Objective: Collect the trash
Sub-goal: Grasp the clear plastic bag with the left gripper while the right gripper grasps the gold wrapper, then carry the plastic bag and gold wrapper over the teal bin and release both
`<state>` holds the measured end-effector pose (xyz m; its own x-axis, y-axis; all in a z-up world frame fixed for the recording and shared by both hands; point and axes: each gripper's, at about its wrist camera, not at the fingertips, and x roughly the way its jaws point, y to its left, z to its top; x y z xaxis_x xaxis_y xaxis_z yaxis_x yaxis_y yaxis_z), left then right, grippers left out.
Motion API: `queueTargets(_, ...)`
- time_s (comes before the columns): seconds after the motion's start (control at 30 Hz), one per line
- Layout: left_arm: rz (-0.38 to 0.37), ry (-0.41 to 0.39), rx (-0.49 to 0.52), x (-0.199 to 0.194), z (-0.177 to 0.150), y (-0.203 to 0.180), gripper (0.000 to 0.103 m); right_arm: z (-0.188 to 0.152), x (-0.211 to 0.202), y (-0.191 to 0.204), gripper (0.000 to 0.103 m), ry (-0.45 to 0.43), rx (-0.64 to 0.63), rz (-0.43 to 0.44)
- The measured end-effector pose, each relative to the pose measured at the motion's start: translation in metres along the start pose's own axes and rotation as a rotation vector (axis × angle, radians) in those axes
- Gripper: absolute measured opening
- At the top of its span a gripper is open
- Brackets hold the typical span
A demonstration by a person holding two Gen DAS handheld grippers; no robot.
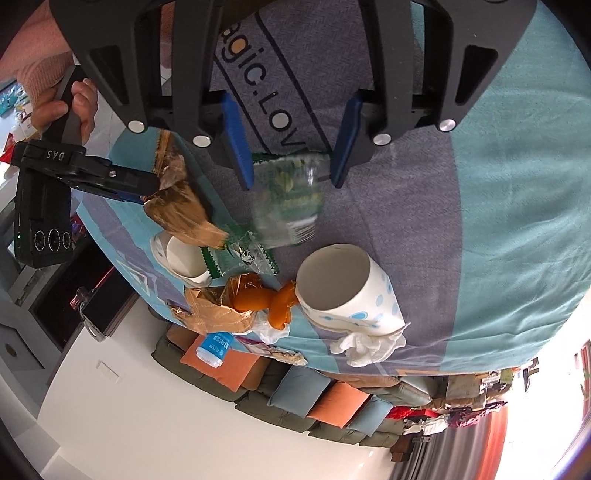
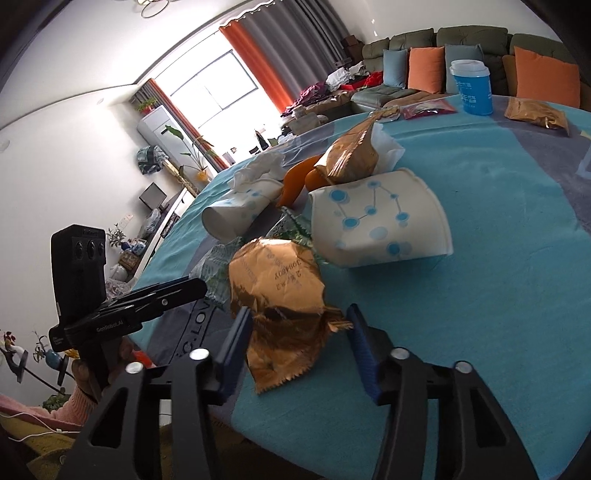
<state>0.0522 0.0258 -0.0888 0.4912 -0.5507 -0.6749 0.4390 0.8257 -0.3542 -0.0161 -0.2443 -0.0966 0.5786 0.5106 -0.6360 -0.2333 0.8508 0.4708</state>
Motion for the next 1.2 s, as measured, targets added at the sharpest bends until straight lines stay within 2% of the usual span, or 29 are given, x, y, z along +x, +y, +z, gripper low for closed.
queueTargets(0.2,-0.004,-0.025,0.015,-0.01,-0.003,-0.003,0.038,0.0,0.001,0.01,0.021,0.004,-0.032,0.026)
queueTargets(0.33,-0.005,-0.041,0.024,-0.02,-0.006,-0.003,0.037,0.0,-0.001,0.019,0.015,-0.005,-0.056,0.037)
queueTargets(0.73,0.057,-0.102,0.027,-0.058,-0.013,0.005,0.036,0.009,-0.002,0.051,0.013,-0.033,-0.127,0.09)
queueTargets(1.2,0.16,-0.177,-0.054,-0.11,-0.028,0.041,0.036,0.022,0.035,0.108,0.013,-0.008,-0.227,0.188)
